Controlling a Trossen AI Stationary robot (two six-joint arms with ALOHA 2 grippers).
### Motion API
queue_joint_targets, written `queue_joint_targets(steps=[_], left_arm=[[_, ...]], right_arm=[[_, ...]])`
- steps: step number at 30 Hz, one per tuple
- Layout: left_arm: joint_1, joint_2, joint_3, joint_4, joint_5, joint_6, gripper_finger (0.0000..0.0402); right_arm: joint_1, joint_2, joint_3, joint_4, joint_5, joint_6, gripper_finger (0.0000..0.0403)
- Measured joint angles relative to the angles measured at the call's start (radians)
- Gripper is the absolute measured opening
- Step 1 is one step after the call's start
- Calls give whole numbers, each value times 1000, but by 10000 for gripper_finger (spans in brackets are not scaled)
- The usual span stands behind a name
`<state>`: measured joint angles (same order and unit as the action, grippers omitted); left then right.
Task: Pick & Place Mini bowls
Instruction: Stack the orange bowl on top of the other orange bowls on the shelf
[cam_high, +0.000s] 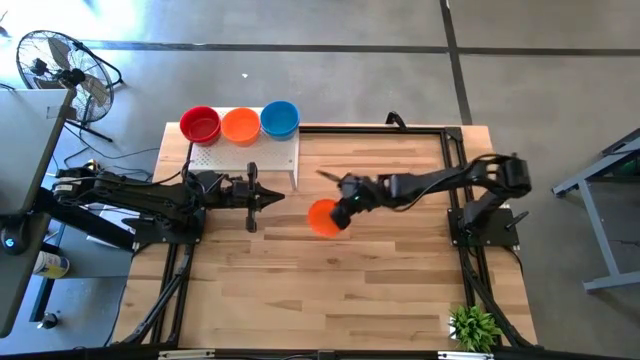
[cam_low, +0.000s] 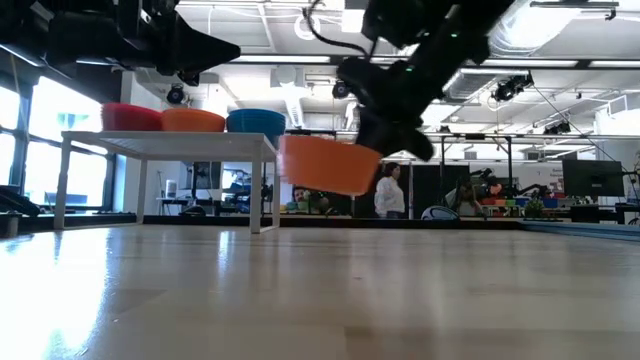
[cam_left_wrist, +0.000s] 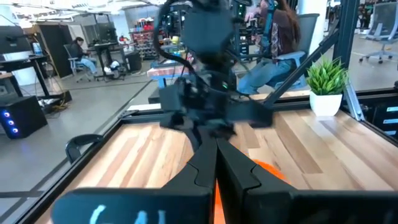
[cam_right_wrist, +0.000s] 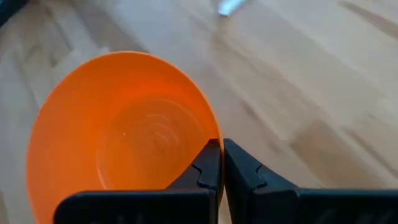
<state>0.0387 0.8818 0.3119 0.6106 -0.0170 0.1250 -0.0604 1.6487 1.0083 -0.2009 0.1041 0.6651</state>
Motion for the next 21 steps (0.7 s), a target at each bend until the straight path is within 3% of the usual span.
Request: queue_joint_targets(steps=[10, 21], left_arm=[[0, 0, 0, -2, 0, 3, 0], [0, 0, 0, -6, -1, 5, 0]], right_arm=[[64, 250, 174, 85, 20, -61, 2], [74, 295, 176, 210, 10, -98, 4]])
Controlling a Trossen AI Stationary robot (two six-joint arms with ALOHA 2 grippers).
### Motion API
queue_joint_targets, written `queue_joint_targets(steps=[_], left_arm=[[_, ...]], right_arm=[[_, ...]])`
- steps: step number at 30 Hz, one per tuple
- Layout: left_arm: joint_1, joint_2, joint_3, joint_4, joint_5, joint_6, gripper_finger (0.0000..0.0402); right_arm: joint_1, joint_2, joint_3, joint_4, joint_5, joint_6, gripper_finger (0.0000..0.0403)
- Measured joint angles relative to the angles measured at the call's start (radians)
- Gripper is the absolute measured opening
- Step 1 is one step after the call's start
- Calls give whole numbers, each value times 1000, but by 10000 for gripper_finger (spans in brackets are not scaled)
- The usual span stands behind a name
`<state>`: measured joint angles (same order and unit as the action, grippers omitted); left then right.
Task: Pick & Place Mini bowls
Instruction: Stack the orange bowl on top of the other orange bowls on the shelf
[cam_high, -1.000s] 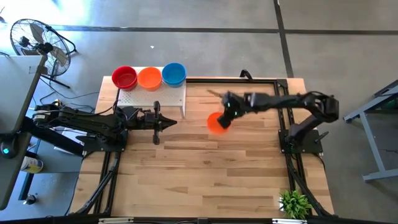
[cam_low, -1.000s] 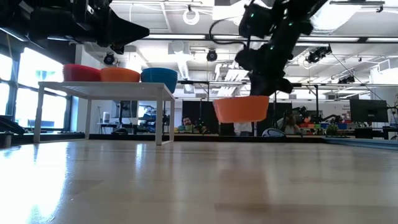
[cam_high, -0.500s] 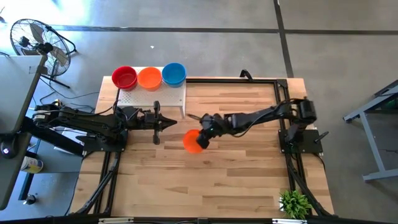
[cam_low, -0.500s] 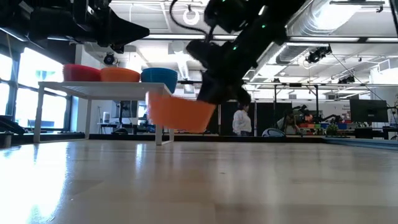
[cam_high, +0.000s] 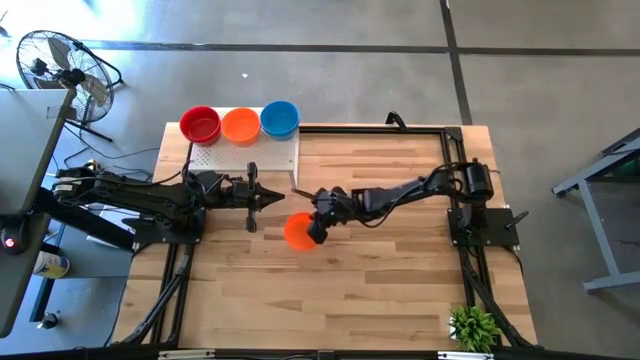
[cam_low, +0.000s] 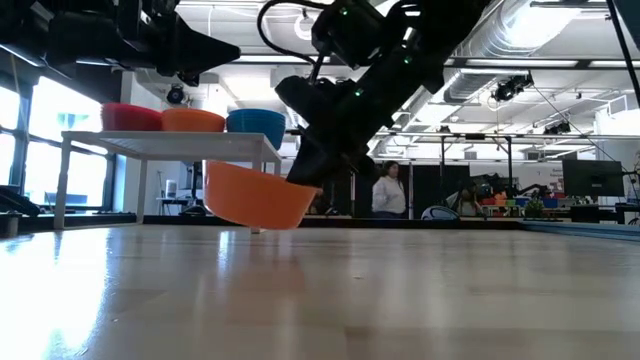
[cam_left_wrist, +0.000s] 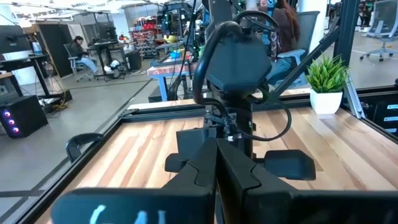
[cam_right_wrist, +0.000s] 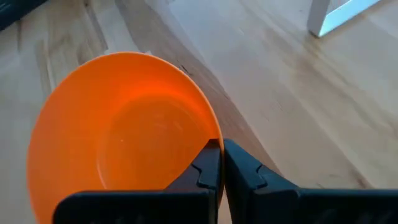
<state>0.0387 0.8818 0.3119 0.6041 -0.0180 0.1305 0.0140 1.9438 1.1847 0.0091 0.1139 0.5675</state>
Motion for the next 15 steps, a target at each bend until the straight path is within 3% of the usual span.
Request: queue_joint_targets(steps=[6, 15], left_arm=[[0, 0, 0, 0, 0, 0, 0], [0, 0, 0, 0, -1, 0, 0]], right_arm=[[0, 0, -17, 11, 47, -18, 4], [4, 15, -22, 51, 30, 6, 4]])
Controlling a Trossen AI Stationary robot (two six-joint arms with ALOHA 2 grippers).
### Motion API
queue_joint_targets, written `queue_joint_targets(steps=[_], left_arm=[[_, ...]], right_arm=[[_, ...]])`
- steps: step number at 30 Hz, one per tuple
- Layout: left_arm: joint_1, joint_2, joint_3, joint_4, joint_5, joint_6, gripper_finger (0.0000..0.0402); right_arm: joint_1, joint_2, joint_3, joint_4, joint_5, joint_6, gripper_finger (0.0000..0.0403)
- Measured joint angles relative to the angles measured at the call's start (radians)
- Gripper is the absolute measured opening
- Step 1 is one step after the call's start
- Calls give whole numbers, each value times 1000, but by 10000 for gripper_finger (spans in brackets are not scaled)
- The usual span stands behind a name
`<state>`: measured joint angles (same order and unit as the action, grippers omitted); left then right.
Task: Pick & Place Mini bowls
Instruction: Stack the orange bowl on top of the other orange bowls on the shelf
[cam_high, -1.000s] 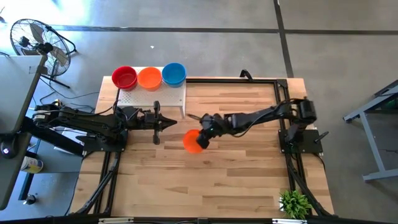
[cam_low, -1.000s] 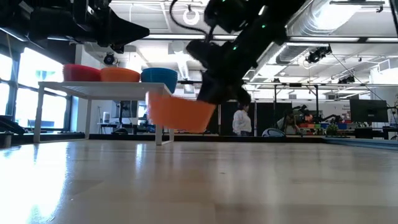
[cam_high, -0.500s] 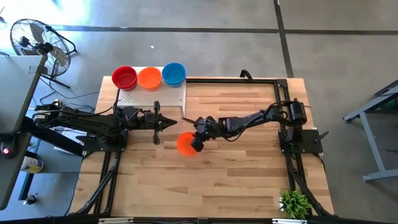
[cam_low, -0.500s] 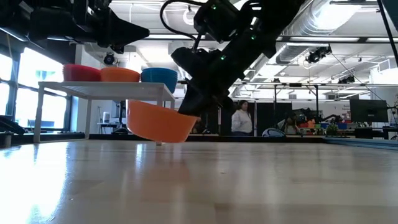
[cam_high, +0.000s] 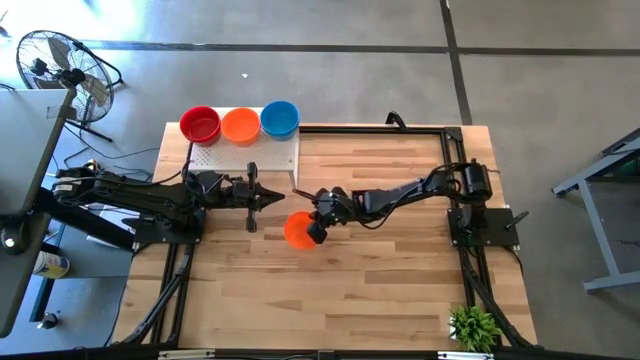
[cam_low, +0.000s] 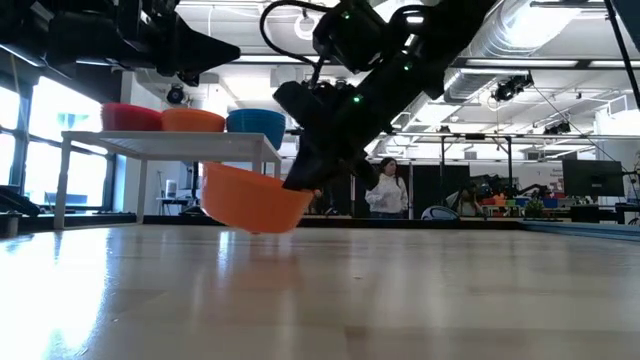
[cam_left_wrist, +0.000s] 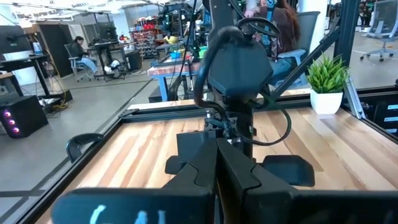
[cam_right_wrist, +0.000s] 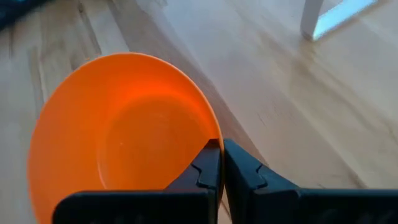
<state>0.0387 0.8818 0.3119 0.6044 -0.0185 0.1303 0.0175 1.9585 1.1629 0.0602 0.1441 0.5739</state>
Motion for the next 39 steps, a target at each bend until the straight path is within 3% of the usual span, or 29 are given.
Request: queue_joint_targets(steps=[9, 17, 22, 26, 31, 39], left_arm=[[0, 0, 0, 5, 1, 0, 0], [0, 0, 0, -19, 33, 3, 0], [0, 0, 0, -89, 36, -9, 0], [-28, -5, 7, -94, 12, -26, 0], [-85, 9, 116, -313, -87, -5, 0], [-145, 120, 348, -699, -131, -34, 1]], right_arm=[[6, 27, 0, 46, 12, 12, 10], [5, 27, 0, 61, 30, -6, 59], [10, -28, 0, 57, 32, -119, 77], [42, -101, 1, 4, 115, -236, 50], [84, -159, -59, 21, 213, -336, 5], [89, -267, -401, 415, 107, -351, 3]])
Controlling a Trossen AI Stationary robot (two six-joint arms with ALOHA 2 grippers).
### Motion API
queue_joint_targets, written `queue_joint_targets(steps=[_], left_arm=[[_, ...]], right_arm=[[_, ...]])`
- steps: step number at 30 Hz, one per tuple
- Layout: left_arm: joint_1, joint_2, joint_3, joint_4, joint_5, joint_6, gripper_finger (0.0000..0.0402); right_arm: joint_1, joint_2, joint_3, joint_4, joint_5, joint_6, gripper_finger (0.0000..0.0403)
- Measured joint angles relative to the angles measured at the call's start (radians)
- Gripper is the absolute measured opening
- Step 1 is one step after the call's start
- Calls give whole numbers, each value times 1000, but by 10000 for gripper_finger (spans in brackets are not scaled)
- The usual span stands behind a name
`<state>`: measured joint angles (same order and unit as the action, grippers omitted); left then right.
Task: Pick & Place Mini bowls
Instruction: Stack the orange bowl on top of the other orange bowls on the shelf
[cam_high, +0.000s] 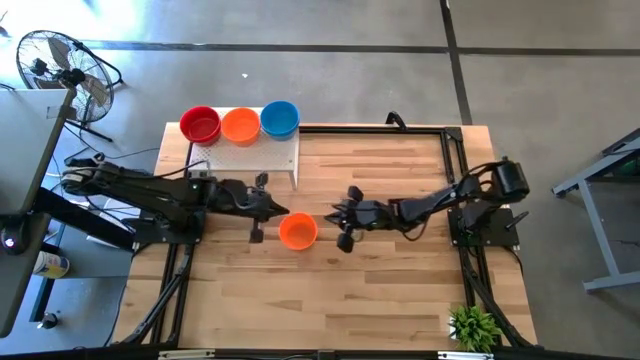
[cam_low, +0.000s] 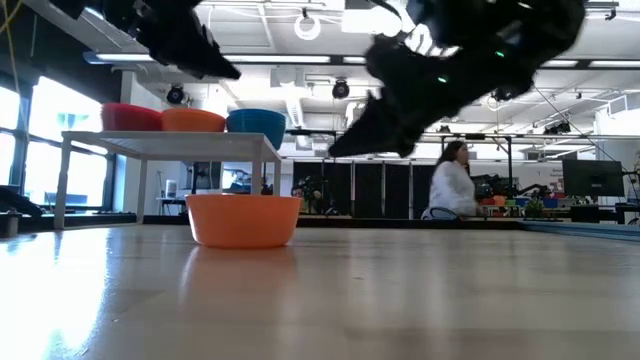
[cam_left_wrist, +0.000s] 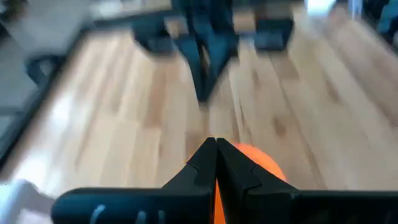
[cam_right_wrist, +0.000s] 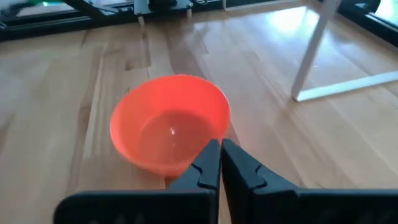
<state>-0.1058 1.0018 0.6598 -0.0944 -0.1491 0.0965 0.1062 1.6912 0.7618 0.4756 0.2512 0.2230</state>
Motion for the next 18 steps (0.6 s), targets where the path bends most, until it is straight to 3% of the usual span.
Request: queue_joint_targets(steps=[9, 18], left_arm=[[-62, 267, 251, -401, 11, -124, 1], [-188, 486, 343, -482, 6, -159, 72]], right_arm=[[11, -178, -268, 158, 62, 45, 2], [51, -306, -417, 249, 90, 38, 1]])
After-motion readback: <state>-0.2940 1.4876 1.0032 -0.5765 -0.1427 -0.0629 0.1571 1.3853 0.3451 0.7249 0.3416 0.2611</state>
